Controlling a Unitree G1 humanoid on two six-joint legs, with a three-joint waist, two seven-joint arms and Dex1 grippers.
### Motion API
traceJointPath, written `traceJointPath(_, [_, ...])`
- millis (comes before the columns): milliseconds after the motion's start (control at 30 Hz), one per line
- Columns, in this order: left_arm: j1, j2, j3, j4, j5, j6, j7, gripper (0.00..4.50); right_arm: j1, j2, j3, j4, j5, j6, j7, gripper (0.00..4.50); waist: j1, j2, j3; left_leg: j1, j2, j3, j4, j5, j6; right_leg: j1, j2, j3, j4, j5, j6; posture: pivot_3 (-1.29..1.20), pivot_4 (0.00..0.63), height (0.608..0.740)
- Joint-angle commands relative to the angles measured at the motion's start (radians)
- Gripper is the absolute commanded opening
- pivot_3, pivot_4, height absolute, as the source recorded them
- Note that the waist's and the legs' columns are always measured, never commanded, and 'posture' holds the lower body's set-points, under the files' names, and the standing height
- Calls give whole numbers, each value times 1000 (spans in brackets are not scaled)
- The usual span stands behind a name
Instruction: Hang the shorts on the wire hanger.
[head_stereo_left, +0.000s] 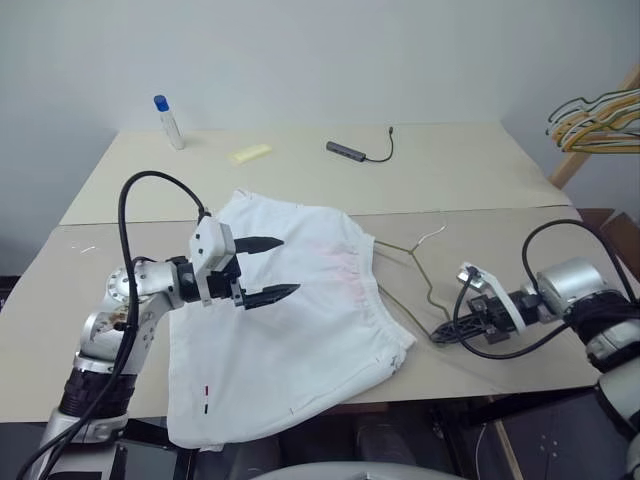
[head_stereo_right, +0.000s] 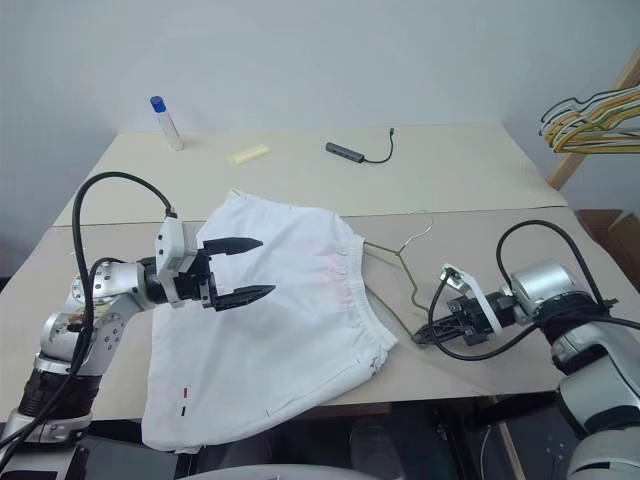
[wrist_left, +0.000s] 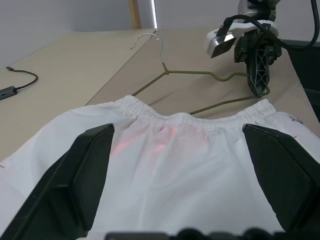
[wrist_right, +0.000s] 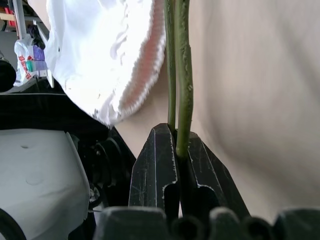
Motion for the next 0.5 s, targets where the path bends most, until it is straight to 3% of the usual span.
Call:
traceJointPath(33, [-10, 6, 10, -34, 1, -20, 5, 4462, -39, 16, -23, 58, -25, -35, 61, 0, 0, 0, 0, 0, 0, 0, 0, 0, 0, 0, 0, 0, 0, 0, 0, -17, 0, 740])
traceJointPath(267, [-11, 6, -2, -29, 12, -25, 2, 4462, -43, 26, -154, 109, -68, -68, 58, 0, 0, 0, 0, 0, 0, 0, 1, 0, 0, 0, 0, 0, 0, 0, 0, -34, 0, 740])
traceJointPath(500, [-34, 5, -3, -1, 13, -29, -17, 4462, 87, 32, -368, -298, -59, -58, -185, 0, -6, 1, 0, -1, 0, -1, 1, 0, 0, 0, 0, 0, 1, 0, 0, -75, 0, 740])
